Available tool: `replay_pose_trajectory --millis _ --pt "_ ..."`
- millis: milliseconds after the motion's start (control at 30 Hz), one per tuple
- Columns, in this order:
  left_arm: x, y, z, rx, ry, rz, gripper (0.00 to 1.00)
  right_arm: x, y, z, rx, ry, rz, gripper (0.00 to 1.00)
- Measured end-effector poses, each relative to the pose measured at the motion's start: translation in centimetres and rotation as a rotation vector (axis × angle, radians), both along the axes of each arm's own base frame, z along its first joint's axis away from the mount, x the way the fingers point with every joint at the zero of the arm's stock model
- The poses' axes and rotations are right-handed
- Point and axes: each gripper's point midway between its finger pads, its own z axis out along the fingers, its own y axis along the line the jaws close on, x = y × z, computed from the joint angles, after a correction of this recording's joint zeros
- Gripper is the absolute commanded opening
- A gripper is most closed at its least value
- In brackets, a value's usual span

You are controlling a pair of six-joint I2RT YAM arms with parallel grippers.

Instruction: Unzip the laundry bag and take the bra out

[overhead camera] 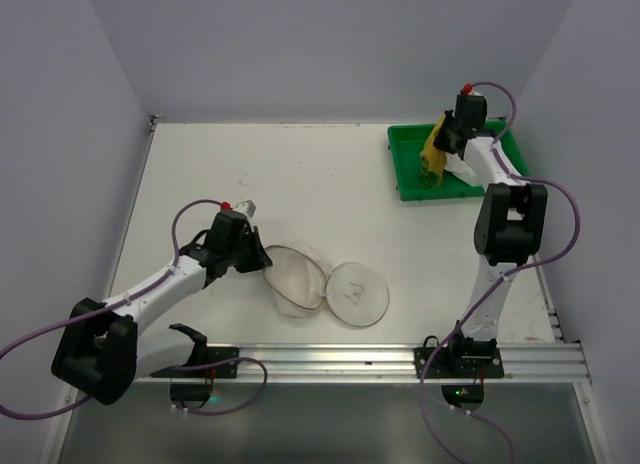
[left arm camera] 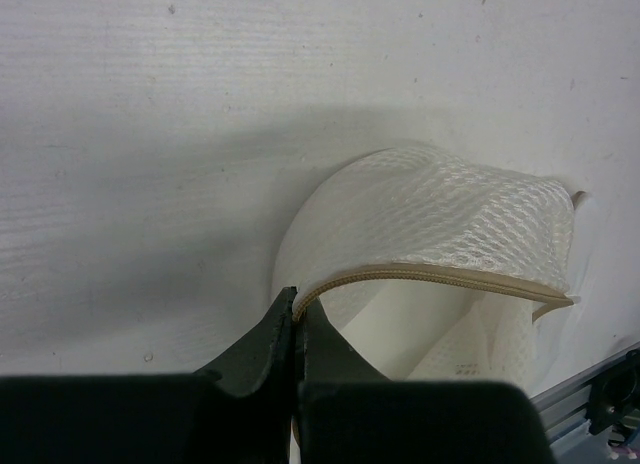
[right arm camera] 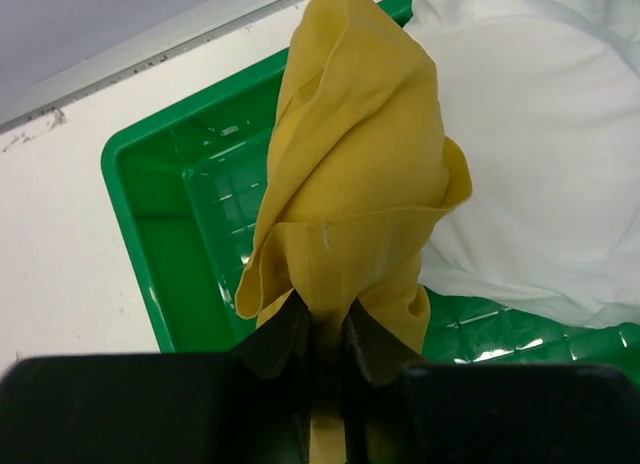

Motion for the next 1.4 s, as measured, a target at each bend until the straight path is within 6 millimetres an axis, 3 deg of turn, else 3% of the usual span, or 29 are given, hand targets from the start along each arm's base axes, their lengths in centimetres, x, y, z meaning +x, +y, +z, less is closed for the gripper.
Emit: replay_pose_trajectory --millis 133,267,367,500,600,767,833,900,1000,1200,1300,1400 --pt "-0.1 0.0 -0.2 0.002 0.007 -0.001 0.0 1.1 0.2 -0.6 0.007 0.031 0.012 0.46" --pt "0.1 0.0 0.0 0.001 0.004 0.0 0.0 0.7 0.7 -2.8 0.029 0.099 0.034 0.64" --pt "0.2 -0.1 0.1 -0.001 0.0 0.0 0.0 -0.3 1.1 -3.5 0.043 0.145 0.046 0.71" --pt "0.4 -0.2 0.5 -0.004 -0.008 0.0 0.0 -1.6 1.5 -2.7 0.05 0.15 0.055 0.81" --pt "0.9 -0.4 1.1 -0.011 -0.023 0.0 0.0 -3.7 1.6 -0.6 0.056 0.132 0.057 0.86" --pt "1.6 -0.8 2.2 -0.024 -0.051 0.0 0.0 -8.8 2.6 6.1 0.084 0.005 0.066 0.87" --pt "1.7 -0.8 2.4 -0.026 -0.055 0.0 0.0 -11.0 3.6 8.6 0.114 -0.066 0.081 0.88" --pt "1.7 -0.8 2.4 -0.026 -0.054 0.0 0.0 -13.3 5.1 9.5 0.151 -0.11 0.108 0.88" --pt "2.0 -0.9 2.4 -0.027 -0.052 0.002 0.0 -17.2 8.8 7.9 0.206 -0.099 0.18 0.88" --pt "3.1 -1.4 2.2 -0.027 -0.046 0.007 0.0 -26.5 17.1 -1.1 0.284 0.141 0.375 0.88" --pt "3.8 -1.6 2.3 -0.025 -0.052 0.013 0.0 -30.5 19.1 -4.4 0.303 0.255 0.433 0.88" --pt "4.5 -1.6 2.2 -0.021 -0.056 0.023 0.0 -33.6 19.8 -6.3 0.318 0.331 0.457 0.88"
